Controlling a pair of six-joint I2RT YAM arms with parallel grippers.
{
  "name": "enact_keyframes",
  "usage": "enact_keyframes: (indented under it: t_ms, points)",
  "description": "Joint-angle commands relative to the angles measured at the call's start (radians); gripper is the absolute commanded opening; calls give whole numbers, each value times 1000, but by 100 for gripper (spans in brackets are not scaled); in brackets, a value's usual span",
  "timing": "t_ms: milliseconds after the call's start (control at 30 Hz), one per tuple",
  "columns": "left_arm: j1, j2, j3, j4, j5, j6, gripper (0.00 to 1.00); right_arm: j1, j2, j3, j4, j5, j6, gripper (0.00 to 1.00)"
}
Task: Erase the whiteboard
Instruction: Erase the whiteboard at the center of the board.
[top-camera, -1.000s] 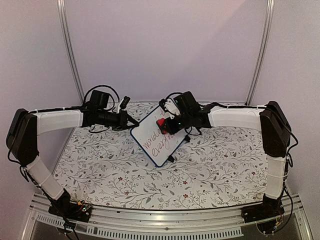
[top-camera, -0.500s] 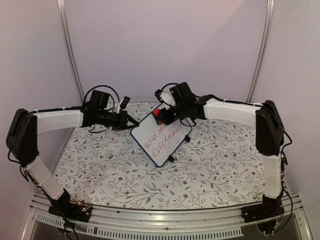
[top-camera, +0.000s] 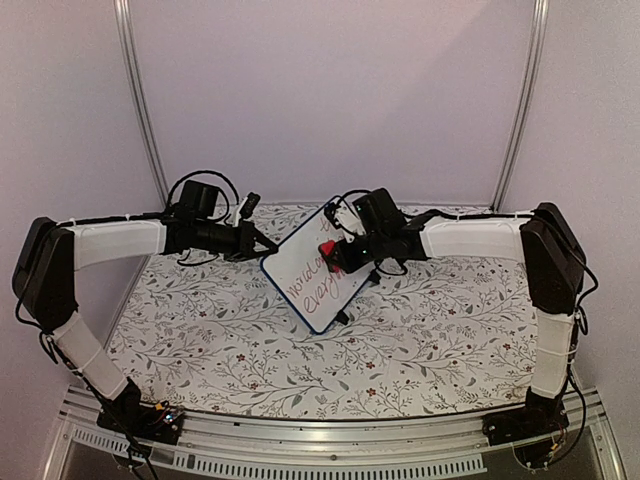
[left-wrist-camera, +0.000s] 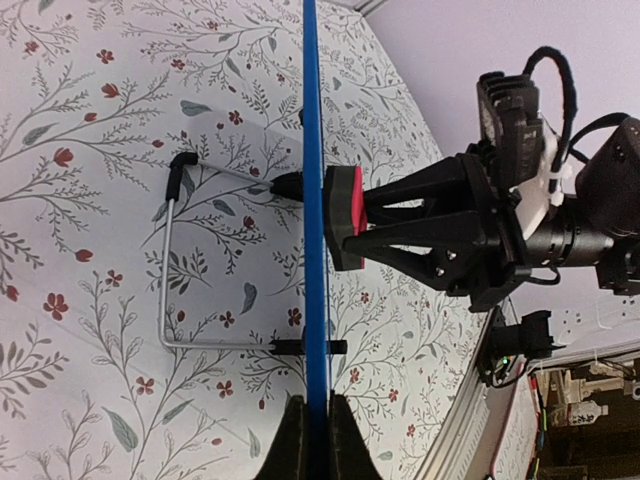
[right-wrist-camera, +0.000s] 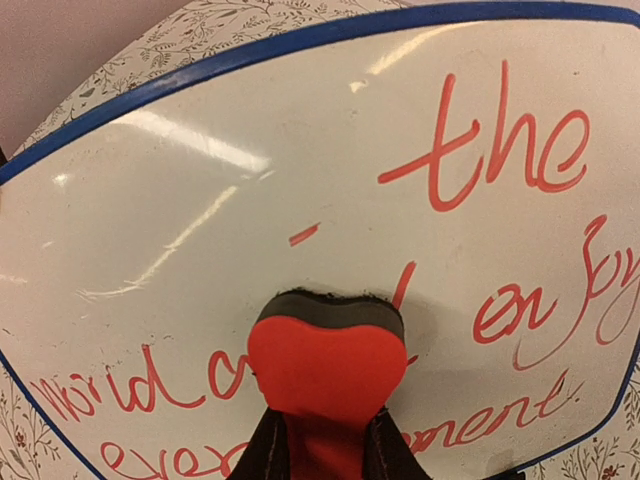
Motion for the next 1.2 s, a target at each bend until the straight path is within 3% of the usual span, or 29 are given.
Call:
enact_keyframes:
  t_ms: [0,567,1167]
  points:
    - [-31,-9,4,19,81,24,0,-2,5,-20,-50,15,10,12]
    - [-32,-15,5,20,84,27,0,-19,148,312,-154,13,-32,12]
    - [-32,-20,5,19,82,27,0,-18,24,23,-97,-24,-11,12]
